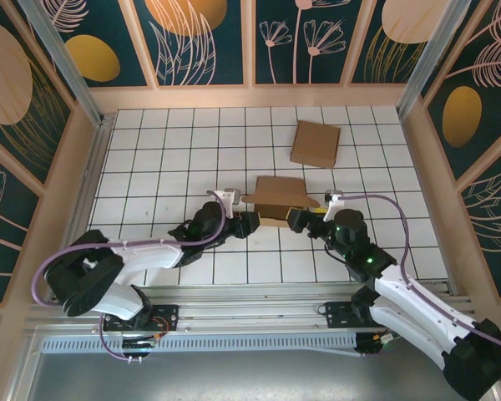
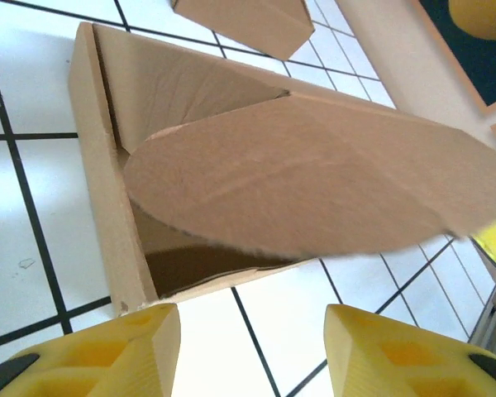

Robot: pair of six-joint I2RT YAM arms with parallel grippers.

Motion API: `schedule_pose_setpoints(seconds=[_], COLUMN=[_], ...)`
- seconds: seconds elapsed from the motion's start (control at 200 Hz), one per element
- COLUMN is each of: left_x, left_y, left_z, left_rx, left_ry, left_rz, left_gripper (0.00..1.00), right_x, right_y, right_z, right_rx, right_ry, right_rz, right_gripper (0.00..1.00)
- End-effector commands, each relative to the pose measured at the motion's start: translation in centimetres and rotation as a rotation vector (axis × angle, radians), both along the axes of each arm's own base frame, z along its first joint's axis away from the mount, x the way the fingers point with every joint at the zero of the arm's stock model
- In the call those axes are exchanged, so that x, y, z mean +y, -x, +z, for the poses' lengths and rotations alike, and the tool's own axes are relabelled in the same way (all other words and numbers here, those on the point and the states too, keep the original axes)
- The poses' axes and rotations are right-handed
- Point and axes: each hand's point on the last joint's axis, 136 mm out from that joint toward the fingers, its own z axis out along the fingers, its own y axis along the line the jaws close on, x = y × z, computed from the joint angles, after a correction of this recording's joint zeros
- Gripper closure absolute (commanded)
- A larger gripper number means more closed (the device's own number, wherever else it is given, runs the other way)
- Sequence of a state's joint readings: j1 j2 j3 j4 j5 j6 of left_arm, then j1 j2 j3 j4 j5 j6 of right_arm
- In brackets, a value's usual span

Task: Fold the paper box

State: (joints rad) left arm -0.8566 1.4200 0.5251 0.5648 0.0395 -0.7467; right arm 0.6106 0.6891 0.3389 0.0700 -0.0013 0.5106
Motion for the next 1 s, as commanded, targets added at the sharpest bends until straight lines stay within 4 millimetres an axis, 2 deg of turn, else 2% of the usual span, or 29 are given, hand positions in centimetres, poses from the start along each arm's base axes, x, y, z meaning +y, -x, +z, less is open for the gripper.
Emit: schedule_pose_setpoints(seconds=[0.0, 0.075, 0.155, 0.19, 0.21, 0.255, 0.31, 0.39, 0.46, 0.561, 0.611, 0.626, 0.651, 0.741, 0.871, 0.991], left_x=[1.4, 2.3, 4.0, 5.3, 6.1, 7.2, 7.4, 6.8, 6.3, 5.1, 4.3, 4.3, 3.9, 2.8, 1.2, -1.1], left_y=[0.8, 1.3, 1.2, 0.8, 0.5, 0.1, -0.3, -1.4, -2.8, -5.0, -6.0, -6.3, -6.9, -8.3, -8.8, -8.3], left_z=[1.1, 2.9, 5.1, 6.0, 6.2, 7.3, 8.8, 11.0, 11.8, 11.4, 11.0, 10.3, 10.8, 9.2, 6.8, 6.1], left_rx=[0.002, -0.014, -0.014, 0.007, 0.03, 0.034, 0.021, 0.019, 0.048, 0.122, 0.145, 0.16, 0.157, 0.216, 0.302, 0.372], left_ry=[0.015, 0.03, 0.037, 0.027, 0.006, -0.017, -0.025, 0.016, 0.055, 0.083, 0.056, 0.038, 0.031, 0.014, 0.045, 0.127], left_rz=[0.031, 0.05, 0.123, 0.202, 0.253, 0.313, 0.321, 0.297, 0.264, 0.192, 0.157, 0.152, 0.138, 0.1, 0.039, -0.07], left_gripper=[0.51, 0.52, 0.52, 0.51, 0.5, 0.42, 0.36, 0.35, 0.37, 0.46, 0.49, 0.49, 0.5, 0.55, 0.61, 0.68], right_x=[-0.6, -1.2, -2.8, -3.1, -4.0, -4.6, -4.6, -4.9, -4.9, -4.1, -3.8, -3.7, -3.6, -3.1, -2.7, -2.5], right_y=[0.1, -0.3, -1.3, -1.8, -2.4, -3.5, -4.8, -6.1, -6.8, -7.6, -8.0, -8.1, -8.3, -8.4, -7.9, -7.4], right_z=[2.9, 5.1, 6.9, 7.2, 7.3, 7.5, 7.3, 7.3, 7.1, 6.0, 5.1, 4.8, 4.4, 2.9, 0.4, -0.9], right_rx=[-0.017, -0.043, -0.03, -0.001, 0.018, 0.07, 0.143, 0.208, 0.221, 0.276, 0.307, 0.322, 0.337, 0.386, 0.473, 0.505], right_ry=[0.001, -0.007, -0.028, -0.038, -0.046, -0.078, -0.143, -0.209, -0.197, -0.167, -0.168, -0.169, -0.173, -0.174, -0.164, -0.196], right_rz=[-0.027, -0.061, -0.162, -0.185, -0.218, -0.216, -0.154, -0.069, -0.027, 0.039, 0.058, 0.062, 0.065, 0.073, 0.071, 0.057], right_gripper=[0.01, 0.01, 0.01, 0.01, 0.01, 0.01, 0.01, 0.01, 0.01, 0.01, 0.06, 0.07, 0.08, 0.14, 0.21, 0.28])
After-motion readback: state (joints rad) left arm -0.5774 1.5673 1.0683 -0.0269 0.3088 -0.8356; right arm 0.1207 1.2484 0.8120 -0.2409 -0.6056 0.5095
